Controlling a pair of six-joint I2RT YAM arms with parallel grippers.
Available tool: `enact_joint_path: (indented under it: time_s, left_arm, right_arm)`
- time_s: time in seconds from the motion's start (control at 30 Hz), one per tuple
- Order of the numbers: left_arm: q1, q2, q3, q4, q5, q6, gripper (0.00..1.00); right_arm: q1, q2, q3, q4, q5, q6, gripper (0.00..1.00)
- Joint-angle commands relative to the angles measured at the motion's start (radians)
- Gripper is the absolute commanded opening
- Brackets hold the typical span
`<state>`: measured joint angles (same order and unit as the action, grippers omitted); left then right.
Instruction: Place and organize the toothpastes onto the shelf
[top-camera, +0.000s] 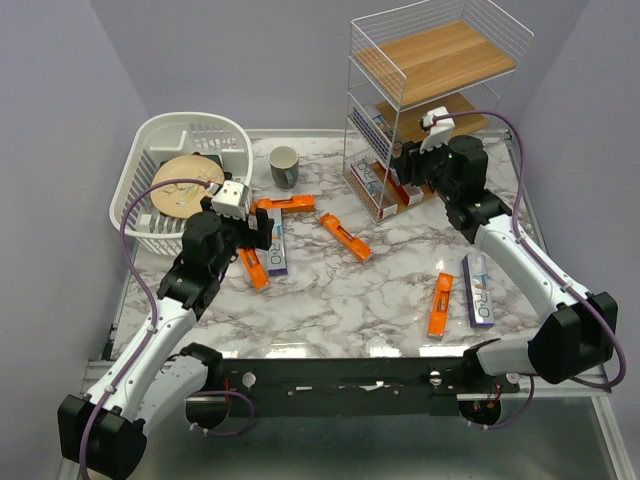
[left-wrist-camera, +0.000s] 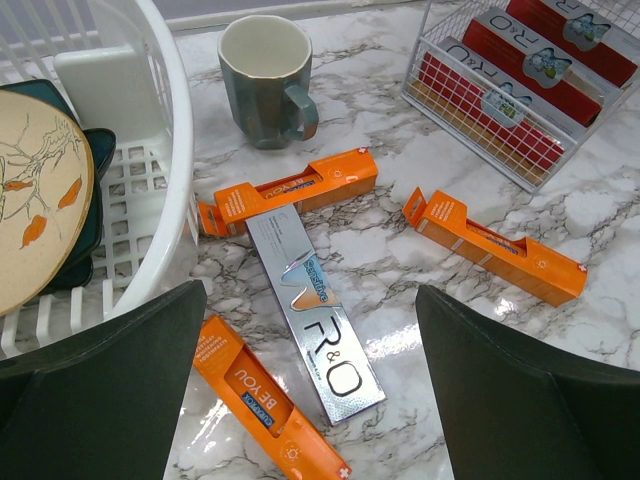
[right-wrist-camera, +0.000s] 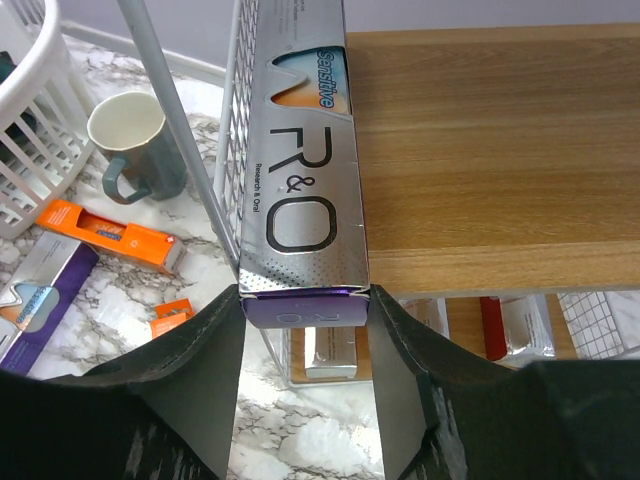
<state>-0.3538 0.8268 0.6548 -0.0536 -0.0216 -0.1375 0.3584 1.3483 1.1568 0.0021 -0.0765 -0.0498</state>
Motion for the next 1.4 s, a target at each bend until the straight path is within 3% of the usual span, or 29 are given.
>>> enact_joint_path:
  time_s: [0.0, 0.23, 0.4, 0.67, 0.83, 0.93, 1.17, 1.37]
  left_arm:
    - [0.007, 0.000, 0.028, -0.002, 0.020, 0.010, 0.99]
    - [0.010, 0.006, 0.029, 0.000, 0.020, 0.009, 0.99]
    - [0.012, 0.003, 0.029, -0.002, 0.022, 0.009, 0.99]
    - [0.015, -0.008, 0.032, 0.000, 0.020, 0.006, 0.99]
    - [0.019, -0.031, 0.031, 0.000, 0.020, -0.002, 0.99]
    - [0.021, -0.057, 0.025, 0.009, 0.020, -0.008, 0.99]
    - [0.022, -0.127, 0.011, 0.018, -0.020, -0.016, 0.99]
    - [0.038, -0.192, -0.003, 0.027, -0.064, -0.028, 0.99]
  right_arm:
    - [-0.003, 0.028, 0.043, 0.041, -0.052, 0.001, 0.49]
    - [-0.002, 0.046, 0.043, 0.052, -0.059, 0.008, 0.53]
    - [-0.001, 0.022, 0.041, 0.026, -0.057, 0.008, 0.67]
    - [-0.001, -0.155, -0.028, -0.103, -0.060, 0.076, 0.95]
    - [0.008, -0.287, -0.184, -0.128, -0.108, 0.192, 1.00]
    - [0.057, -0.369, -0.277, -0.137, -0.069, 0.231, 1.00]
    - [0.348, -0.439, -0.483, -0.070, 0.135, 0.327, 1.00]
    - [0.604, -0.261, -0.577, 0.172, 0.317, 0.427, 1.00]
